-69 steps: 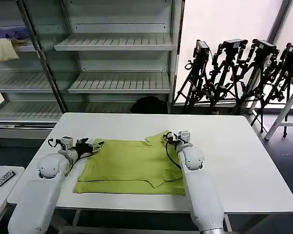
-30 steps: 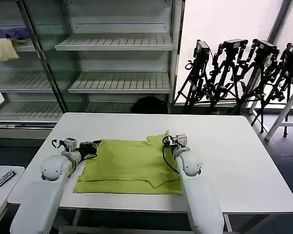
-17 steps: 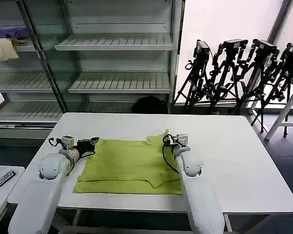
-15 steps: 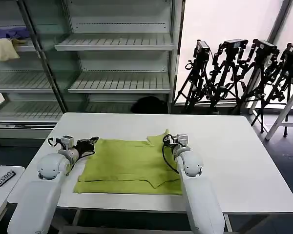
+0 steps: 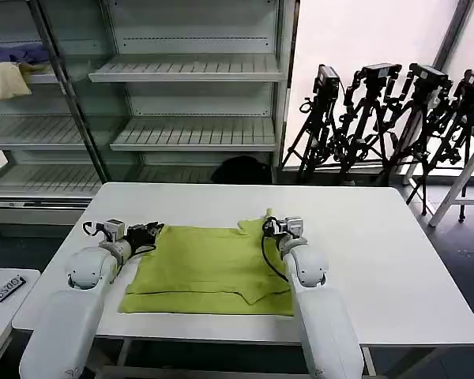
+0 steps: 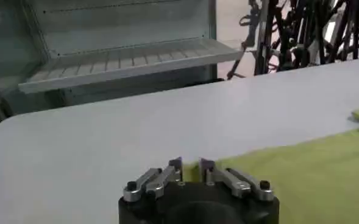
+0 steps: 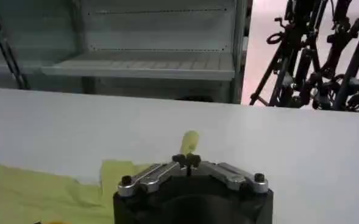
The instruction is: Fold and organize the clothes.
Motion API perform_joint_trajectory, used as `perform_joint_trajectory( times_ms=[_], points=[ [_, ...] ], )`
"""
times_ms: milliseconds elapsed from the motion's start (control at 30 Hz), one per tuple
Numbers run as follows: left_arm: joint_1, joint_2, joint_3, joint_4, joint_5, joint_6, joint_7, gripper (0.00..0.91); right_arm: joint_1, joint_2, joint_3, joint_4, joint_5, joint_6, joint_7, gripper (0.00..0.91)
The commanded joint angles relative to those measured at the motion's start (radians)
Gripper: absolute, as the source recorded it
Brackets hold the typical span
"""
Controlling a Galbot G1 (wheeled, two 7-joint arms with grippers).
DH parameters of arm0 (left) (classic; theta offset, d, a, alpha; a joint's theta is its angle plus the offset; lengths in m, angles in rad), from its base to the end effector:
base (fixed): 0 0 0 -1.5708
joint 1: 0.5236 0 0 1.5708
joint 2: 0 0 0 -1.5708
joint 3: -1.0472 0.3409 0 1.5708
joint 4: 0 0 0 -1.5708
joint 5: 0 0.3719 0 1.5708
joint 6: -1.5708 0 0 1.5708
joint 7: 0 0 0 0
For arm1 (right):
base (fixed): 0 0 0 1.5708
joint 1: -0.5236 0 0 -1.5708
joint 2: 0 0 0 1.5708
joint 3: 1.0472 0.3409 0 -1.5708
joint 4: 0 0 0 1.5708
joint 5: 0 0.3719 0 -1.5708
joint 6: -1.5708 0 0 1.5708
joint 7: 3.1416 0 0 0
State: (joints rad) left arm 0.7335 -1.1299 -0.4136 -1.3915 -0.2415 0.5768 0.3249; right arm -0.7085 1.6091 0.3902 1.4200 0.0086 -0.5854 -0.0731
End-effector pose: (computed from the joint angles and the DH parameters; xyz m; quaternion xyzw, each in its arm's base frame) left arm 0.4649 0.1375 -0.2544 -0.1316 -0.9584 -0.0643 0.2450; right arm 0.4748 0.0641 -0.2511 0.1043 -0.9749 0.0066 0.1964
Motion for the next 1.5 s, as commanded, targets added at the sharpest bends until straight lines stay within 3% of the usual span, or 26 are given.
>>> perform_joint_trajectory(
  times_ms=[33, 67, 100, 167, 200, 733, 1033, 1500],
  points=[
    [-0.001, -0.007, 0.002, 0.026, 0.03, 0.001, 0.013, 0.907, 0.005, 0.015, 0.003, -0.006, -0.002, 0.001, 0.0, 0.0],
    [0.001, -0.007, 0.002, 0.024, 0.03, 0.001, 0.013, 0.846, 0.005, 0.015, 0.003, -0.007, -0.002, 0.001, 0.0, 0.0],
    [0.002, -0.007, 0.002, 0.024, 0.029, 0.001, 0.015, 0.393, 0.006, 0.015, 0.004, -0.008, -0.002, 0.001, 0.0, 0.0],
    [0.004, -0.01, -0.001, 0.022, 0.027, 0.001, 0.014, 0.071, 0.007, 0.015, 0.003, -0.008, -0.003, 0.001, -0.001, 0.0],
    [0.005, -0.012, -0.002, 0.02, 0.024, 0.001, 0.014, 0.0, 0.006, 0.014, 0.002, -0.008, -0.003, 0.001, -0.001, 0.0],
    [0.03, -0.007, -0.016, -0.04, 0.001, -0.013, 0.001, 0.0, -0.007, 0.014, -0.004, 0.024, 0.013, 0.001, 0.002, 0.0],
    [0.111, 0.03, -0.081, -0.161, -0.106, -0.026, -0.012, 0.0, -0.077, -0.014, -0.018, 0.179, 0.104, 0.0, 0.02, 0.0],
    [0.318, 0.056, -0.145, -0.335, -0.182, -0.061, 0.026, 0.0, -0.257, -0.055, -0.012, 0.368, 0.118, -0.001, 0.007, 0.0]
  ],
)
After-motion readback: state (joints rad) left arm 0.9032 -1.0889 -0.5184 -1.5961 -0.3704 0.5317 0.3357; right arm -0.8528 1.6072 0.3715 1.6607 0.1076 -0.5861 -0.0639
